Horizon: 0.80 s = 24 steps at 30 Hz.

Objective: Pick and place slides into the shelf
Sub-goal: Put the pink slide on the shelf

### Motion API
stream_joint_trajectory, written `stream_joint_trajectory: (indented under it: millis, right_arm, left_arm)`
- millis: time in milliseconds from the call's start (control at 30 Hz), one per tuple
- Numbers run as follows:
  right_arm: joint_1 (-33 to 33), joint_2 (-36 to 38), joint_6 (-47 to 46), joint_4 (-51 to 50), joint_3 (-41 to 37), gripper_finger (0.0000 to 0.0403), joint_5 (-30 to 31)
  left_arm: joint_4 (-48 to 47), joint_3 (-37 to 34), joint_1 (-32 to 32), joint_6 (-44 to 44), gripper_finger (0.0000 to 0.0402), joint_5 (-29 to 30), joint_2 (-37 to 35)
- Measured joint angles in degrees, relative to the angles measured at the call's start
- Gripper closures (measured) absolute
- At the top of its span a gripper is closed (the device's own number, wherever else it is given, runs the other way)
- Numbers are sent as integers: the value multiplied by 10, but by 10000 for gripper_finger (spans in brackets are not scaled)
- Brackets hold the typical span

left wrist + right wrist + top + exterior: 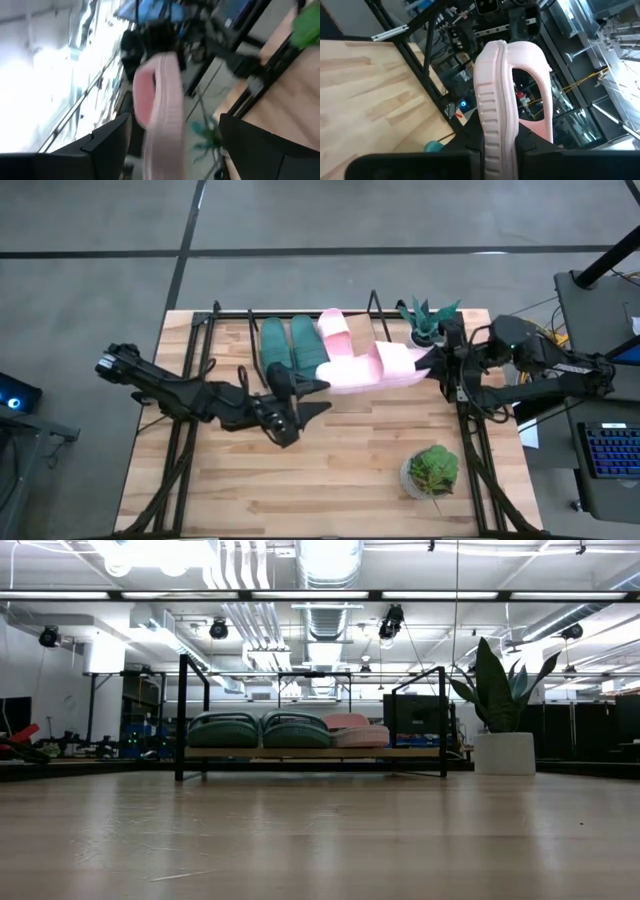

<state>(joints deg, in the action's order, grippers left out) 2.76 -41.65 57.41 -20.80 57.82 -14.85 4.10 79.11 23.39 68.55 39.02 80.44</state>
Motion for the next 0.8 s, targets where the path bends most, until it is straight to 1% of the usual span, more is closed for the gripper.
stream_joint_trajectory:
  millis: [67,100,233,333,400,533,600,667,733,800]
  right_arm:
    - [0,-1,0,0,3,377,-15]
    - [0,-1,-2,0,5,377,-22]
    - [0,0,-4,3,9,377,-43]
    - [0,-5,-5,1,9,377,-58]
    - [0,-10,-6,1,9,377,-56]
    - [0,-16,-4,7,9,378,-51]
    - [0,-16,-4,16,9,378,-51]
    - [0,-17,-4,18,10,378,-51]
    - [0,-19,-4,17,10,378,-51]
    - [0,-21,-4,15,10,378,-49]
  left_arm:
    - [0,0,0,-3,116,38,0]
    - [0,0,0,-4,116,45,0]
    - [9,0,-2,-6,116,38,1]
    - [46,1,-2,-7,116,35,10]
    - [66,1,-3,-5,116,31,20]
    - [76,1,-8,11,121,30,34]
    - [76,1,-12,12,133,31,39]
    - [77,1,-20,11,154,32,43]
    - [80,1,-24,10,184,33,45]
    - [79,1,-28,14,223,33,46]
